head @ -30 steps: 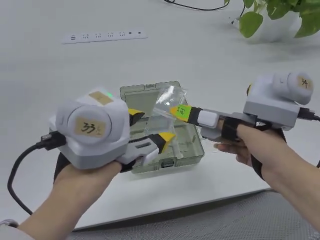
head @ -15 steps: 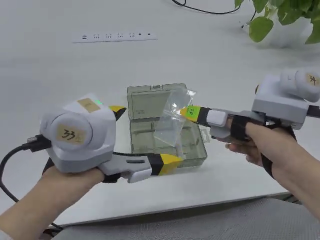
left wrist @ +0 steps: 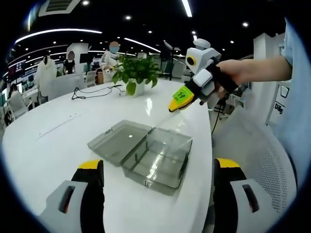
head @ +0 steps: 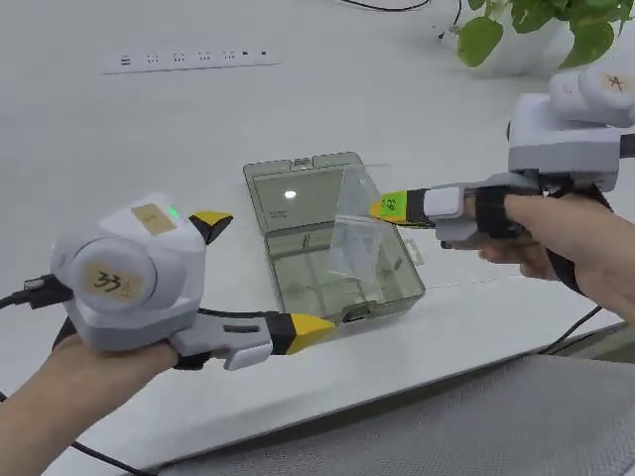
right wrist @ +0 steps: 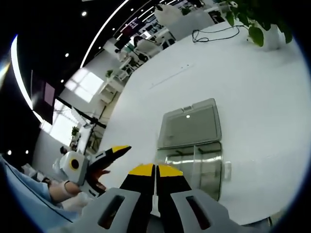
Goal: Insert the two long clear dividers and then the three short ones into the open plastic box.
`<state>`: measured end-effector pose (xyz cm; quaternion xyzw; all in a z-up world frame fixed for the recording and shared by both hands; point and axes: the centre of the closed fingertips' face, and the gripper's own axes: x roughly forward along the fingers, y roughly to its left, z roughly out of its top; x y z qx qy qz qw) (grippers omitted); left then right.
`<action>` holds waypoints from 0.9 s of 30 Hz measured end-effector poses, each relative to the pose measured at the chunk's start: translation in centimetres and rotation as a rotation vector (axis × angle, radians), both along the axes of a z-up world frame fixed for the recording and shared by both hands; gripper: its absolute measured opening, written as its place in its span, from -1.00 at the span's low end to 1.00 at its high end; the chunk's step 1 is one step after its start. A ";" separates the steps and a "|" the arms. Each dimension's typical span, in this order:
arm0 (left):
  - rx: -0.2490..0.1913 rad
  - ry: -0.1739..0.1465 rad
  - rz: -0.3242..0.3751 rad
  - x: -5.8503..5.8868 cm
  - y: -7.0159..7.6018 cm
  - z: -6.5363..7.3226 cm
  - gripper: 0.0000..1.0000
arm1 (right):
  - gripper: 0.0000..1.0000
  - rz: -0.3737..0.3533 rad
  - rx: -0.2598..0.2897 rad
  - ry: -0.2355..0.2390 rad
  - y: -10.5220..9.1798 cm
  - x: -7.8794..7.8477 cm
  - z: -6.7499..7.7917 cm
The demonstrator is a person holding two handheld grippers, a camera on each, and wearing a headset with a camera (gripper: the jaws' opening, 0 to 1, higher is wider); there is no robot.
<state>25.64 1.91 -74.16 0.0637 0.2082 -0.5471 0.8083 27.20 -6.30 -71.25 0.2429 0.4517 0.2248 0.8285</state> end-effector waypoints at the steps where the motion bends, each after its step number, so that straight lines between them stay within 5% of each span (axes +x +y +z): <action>1: -0.006 -0.002 -0.008 0.1 0.1 -0.1 0.91 | -0.96 -0.001 -0.023 -0.004 0.0 0.2 0.0; 5: -0.023 0.004 -0.039 0.3 0.7 -0.6 0.88 | -0.96 -0.035 -0.018 0.072 0.4 0.8 -0.6; 21: -0.083 0.032 -0.087 1.1 3.0 -1.7 0.82 | -0.96 0.048 -0.224 0.262 1.4 2.5 -3.0; 27: -0.093 0.044 -0.079 1.2 3.7 -2.1 0.80 | -0.96 0.099 -0.297 0.374 1.6 2.5 -4.2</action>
